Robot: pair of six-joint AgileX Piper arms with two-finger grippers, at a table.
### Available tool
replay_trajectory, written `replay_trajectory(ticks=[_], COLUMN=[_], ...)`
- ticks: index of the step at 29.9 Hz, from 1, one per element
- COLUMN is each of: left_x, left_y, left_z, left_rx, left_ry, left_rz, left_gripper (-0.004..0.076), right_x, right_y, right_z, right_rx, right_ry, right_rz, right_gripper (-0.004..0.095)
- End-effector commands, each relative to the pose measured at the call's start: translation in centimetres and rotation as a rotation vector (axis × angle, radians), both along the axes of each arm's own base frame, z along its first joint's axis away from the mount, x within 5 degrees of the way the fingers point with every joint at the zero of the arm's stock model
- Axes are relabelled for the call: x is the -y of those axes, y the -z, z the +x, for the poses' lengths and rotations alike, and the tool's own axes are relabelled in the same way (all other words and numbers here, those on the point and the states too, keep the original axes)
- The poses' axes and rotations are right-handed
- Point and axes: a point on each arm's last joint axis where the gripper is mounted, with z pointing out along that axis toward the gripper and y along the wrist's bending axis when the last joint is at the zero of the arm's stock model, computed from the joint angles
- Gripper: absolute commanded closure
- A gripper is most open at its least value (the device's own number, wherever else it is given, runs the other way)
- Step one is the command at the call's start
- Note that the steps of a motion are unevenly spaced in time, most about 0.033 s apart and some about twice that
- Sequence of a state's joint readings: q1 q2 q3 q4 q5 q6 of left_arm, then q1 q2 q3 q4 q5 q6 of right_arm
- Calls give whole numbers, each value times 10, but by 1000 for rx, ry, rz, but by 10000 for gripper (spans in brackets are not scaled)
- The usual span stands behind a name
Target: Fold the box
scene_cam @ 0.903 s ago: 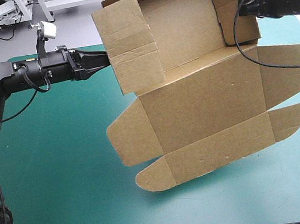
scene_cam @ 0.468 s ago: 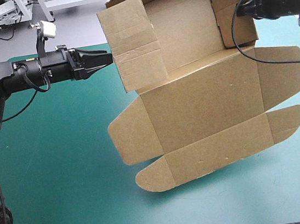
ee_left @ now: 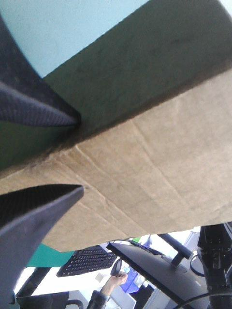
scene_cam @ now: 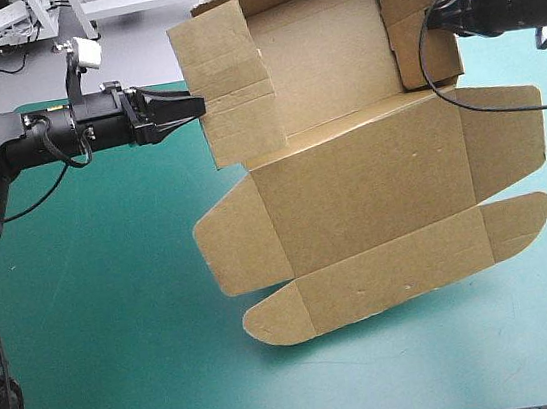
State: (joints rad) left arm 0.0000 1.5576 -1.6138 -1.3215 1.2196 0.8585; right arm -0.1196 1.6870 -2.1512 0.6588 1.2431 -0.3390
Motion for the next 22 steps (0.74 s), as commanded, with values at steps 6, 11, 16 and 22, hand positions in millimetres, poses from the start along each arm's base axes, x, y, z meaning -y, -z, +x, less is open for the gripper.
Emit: replay_trajectory(ticks=[6, 11, 16, 22], left_x=[1, -4, -9, -17], left_y=[-26, -22, -17, -9], left_z=[-12, -5, 1, 8], left_rx=[92, 108, 92, 52], left_ry=[-51, -133, -212, -322], left_rz=[-45, 20, 80, 153], left_gripper=[435, 435, 435, 435], right_x=[-43, -63, -66, -75], right_y=[-20, -18, -18, -17], right_z=[-19, -20, -21, -24], right_rx=[64, 59, 40, 27], right_ry=[-128, -171, -175, -201], right_rz=[45, 43, 59, 67], right_gripper=[929, 929, 929, 927])
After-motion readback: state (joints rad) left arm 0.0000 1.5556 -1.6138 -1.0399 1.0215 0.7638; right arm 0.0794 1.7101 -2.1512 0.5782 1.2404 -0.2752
